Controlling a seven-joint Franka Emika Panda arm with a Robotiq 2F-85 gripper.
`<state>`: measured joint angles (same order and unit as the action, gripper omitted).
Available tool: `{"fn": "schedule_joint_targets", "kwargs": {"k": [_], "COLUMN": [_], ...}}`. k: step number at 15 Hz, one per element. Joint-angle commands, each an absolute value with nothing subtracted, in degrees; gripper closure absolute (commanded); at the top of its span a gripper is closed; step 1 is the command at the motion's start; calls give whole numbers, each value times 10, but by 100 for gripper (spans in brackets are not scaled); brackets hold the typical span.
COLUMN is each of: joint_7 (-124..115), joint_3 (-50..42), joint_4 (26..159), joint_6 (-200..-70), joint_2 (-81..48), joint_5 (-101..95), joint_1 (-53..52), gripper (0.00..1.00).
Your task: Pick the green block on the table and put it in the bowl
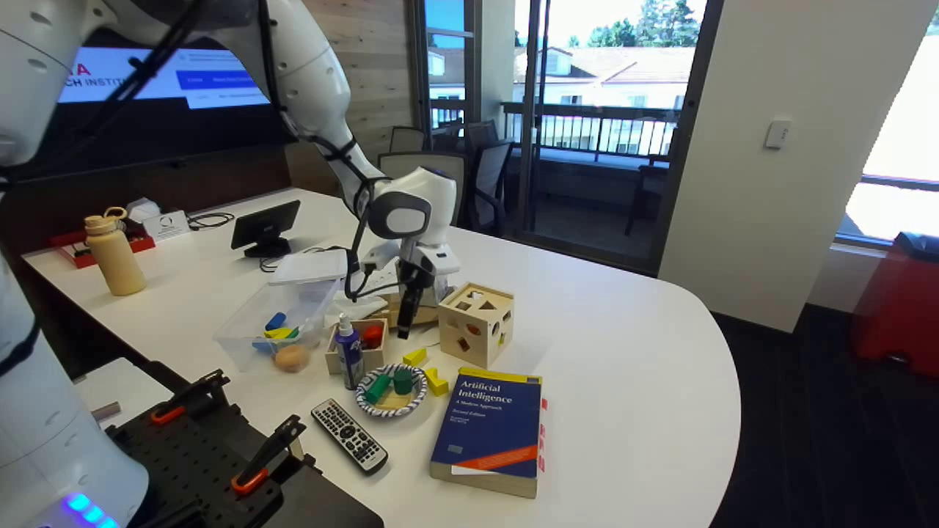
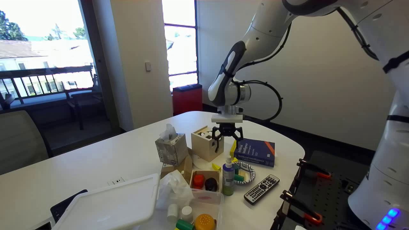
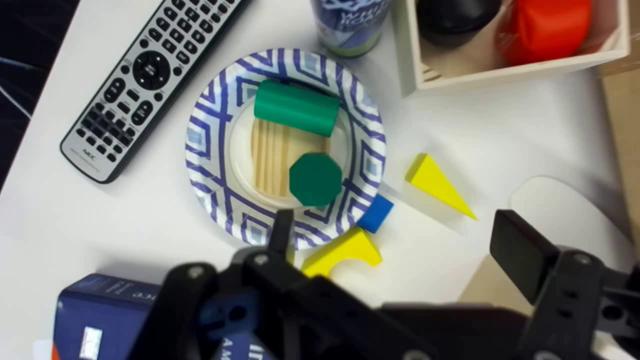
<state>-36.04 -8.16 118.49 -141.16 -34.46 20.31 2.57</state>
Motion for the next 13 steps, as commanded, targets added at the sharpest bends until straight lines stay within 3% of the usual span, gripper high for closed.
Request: {"fn": "schedule_joint_targets", "kwargs": {"k": [1, 6, 13], "joint_7": [-359, -398, -399], "joint_3": [-70, -60, -42], "joint_4": [1253, 1260, 1237], "joint_6": [-1390, -1322, -1258], "joint_2": [-214, -102, -51], "joint_5": [206, 168, 149], "joint_1": [16, -12, -7], "gripper": [0, 0, 0]}}
